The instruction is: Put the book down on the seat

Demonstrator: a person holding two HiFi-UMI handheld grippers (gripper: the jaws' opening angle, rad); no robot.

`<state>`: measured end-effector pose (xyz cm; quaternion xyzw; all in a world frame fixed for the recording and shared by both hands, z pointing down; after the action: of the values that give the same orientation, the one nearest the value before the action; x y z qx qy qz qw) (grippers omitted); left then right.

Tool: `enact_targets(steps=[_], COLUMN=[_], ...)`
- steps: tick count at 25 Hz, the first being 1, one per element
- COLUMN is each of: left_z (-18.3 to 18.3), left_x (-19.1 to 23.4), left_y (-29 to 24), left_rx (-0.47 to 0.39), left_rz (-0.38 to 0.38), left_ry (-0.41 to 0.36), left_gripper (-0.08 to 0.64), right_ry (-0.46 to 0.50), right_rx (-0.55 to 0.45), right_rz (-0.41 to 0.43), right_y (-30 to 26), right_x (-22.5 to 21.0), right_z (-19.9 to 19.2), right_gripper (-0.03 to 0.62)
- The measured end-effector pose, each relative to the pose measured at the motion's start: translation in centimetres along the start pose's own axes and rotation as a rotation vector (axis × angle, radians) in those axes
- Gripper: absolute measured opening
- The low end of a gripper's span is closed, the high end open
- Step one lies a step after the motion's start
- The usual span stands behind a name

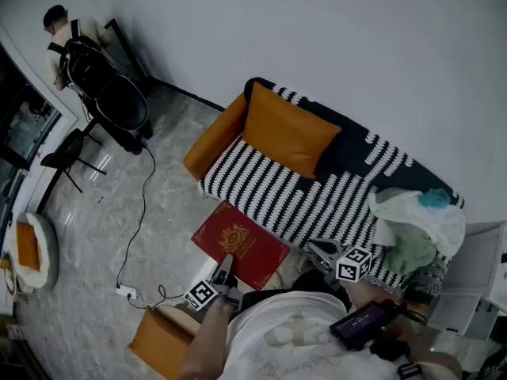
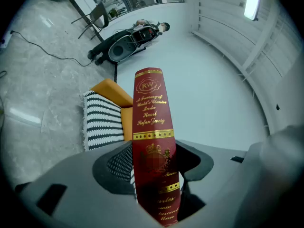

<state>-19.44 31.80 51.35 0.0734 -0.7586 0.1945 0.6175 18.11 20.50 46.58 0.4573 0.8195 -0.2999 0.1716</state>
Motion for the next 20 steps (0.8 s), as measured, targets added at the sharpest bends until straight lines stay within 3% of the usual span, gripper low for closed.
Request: enact_targets(steps=[6,10,20], left_z=[1.5,1.2,2.6], left_x=[1.6,1.6,1.8], left_y=[3.8,6.0,8.4], left_rx=[-0.072,-0.139,-0.235], left_rz=[-0.016,0.014,-0.004], left_ry=[-0.028,-0.016,0.029], left_gripper=[0.249,0.249,0.249], right_ry=[0.033,0.014,0.04], right_rx=[0.008,-0.016,-0.018], right_rz=[0.053,0.097,0.085], right_y=[-2.5,-2.7,-4.1], right_x=[2.3,2.9,4.4], right_z=[-0.3,-0.3,0.6], right_gripper=[0.014,0.014,0.014])
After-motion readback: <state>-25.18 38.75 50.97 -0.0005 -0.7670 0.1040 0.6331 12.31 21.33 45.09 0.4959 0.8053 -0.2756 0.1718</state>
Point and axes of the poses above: the fingertips, and each gripper's own axes: y backward along the fingers, x to its left, z out of its top, the point moved 10 cm from there along y, backward along the fingers, and after that the axes turned 1 degree about -z, right-handed, at the moved point
